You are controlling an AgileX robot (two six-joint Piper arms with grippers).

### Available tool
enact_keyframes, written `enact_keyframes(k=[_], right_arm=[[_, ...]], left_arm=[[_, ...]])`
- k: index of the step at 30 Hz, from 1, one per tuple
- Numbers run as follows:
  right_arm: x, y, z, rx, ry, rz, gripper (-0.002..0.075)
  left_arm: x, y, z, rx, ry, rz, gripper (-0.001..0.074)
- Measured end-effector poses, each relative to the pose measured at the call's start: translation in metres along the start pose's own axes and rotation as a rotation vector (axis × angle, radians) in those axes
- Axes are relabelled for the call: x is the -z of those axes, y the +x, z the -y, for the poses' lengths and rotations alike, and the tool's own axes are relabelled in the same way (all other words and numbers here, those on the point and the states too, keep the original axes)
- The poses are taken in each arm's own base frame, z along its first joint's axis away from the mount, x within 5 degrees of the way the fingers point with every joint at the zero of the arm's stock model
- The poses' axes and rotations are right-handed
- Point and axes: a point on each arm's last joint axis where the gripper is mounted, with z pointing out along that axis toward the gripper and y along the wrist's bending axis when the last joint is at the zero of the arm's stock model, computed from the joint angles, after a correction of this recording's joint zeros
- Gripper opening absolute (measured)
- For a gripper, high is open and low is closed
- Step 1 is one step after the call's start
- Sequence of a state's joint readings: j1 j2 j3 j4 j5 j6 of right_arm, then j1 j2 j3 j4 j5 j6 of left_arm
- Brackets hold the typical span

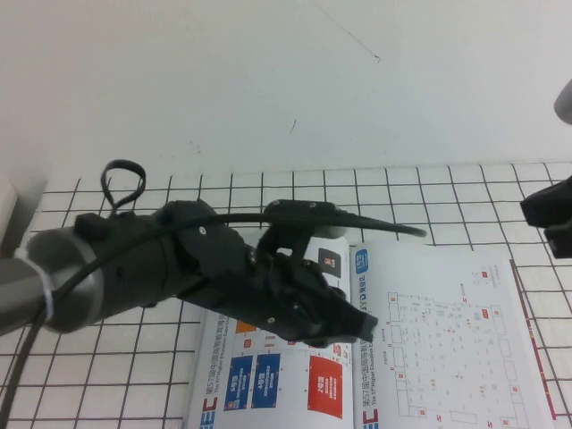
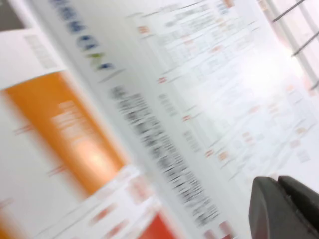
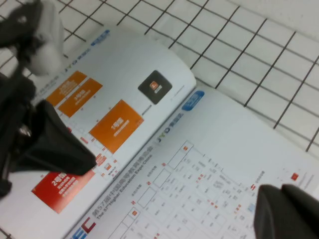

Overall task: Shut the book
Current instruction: 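Close the open booklet and leave it lying on the table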

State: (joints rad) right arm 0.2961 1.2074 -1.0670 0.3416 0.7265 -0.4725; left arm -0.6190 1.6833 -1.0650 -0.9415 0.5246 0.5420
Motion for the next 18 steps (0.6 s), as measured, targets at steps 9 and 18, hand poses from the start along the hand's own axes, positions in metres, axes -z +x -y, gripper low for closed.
enact_keyframes(k=[9,18], right_arm=[[-0.083,0.037,-0.001,-0.063,-0.189,-0.177,-0.0003],[-0.134,0.057,0.004,-0.101,-0.239,-0.279,-0.0003]], left_arm=[[0.067,0.000,-0.063,0.089,-0.357,-0.007,-0.0004],[0.062,0.009,-0.081,0.170,-0.372,-0.007,-0.0004]])
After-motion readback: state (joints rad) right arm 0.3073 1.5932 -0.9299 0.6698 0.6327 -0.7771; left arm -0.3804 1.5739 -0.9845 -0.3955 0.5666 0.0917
